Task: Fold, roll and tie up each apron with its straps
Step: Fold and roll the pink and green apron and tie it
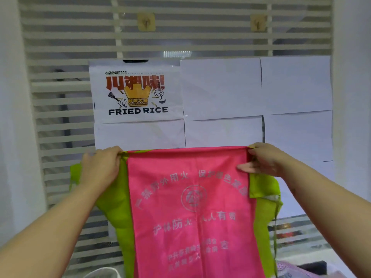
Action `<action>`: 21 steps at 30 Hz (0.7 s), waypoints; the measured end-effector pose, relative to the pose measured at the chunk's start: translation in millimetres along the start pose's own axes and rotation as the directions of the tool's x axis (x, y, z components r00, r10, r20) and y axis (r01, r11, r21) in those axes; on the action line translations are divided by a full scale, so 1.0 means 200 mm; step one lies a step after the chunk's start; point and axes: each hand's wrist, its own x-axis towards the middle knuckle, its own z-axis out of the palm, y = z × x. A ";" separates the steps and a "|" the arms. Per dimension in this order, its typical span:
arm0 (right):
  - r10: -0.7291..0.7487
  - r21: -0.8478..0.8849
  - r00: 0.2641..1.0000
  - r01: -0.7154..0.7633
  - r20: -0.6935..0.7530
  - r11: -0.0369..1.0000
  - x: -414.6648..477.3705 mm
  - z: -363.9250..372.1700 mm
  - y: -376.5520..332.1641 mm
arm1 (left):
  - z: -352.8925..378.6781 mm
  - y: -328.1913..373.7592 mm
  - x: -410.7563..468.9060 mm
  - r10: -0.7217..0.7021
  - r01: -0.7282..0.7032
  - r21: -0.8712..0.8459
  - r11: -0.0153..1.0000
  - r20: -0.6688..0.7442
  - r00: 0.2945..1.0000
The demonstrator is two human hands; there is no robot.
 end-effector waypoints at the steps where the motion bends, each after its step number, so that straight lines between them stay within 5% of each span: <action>1: 0.020 0.197 1.000 -0.025 0.024 0.980 -0.01 0.01 0.00 | 0.02 -0.03 -0.01 -0.070 0.070 0.009 0.998 0.014 0.997; 3: 0.002 0.378 1.000 0.002 -0.012 0.926 0.00 0.01 0.01 | 0.04 -0.10 -0.04 -0.186 0.196 -0.080 0.977 0.119 0.975; 5: -0.041 0.386 0.994 0.078 -0.103 0.919 0.04 0.01 0.02 | 0.06 -0.14 -0.06 -0.216 0.305 -0.315 0.898 0.288 0.933; 7: -0.073 0.376 0.973 0.153 -0.218 0.914 0.07 0.01 0.07 | 0.08 -0.16 -0.10 -0.111 0.330 -0.412 0.849 0.473 0.874; 10: -0.071 0.345 0.917 0.218 -0.392 0.913 0.11 0.03 0.16 | 0.13 -0.19 -0.19 0.076 0.205 -0.337 0.919 0.662 0.746; 13: -0.105 0.231 0.851 0.255 -0.515 0.939 0.14 0.02 0.24 | 0.19 -0.18 -0.21 0.065 0.202 -0.340 0.919 0.633 0.771; 16: -0.223 -0.011 0.769 0.271 -0.599 0.963 0.17 0.02 0.32 | 0.20 -0.19 -0.24 -0.192 0.354 -0.291 0.889 0.465 0.864; 21: -0.518 -0.564 0.707 0.202 -0.482 0.801 0.15 0.04 0.41 | 0.24 -0.24 -0.27 -0.371 0.528 -0.260 0.809 0.471 0.801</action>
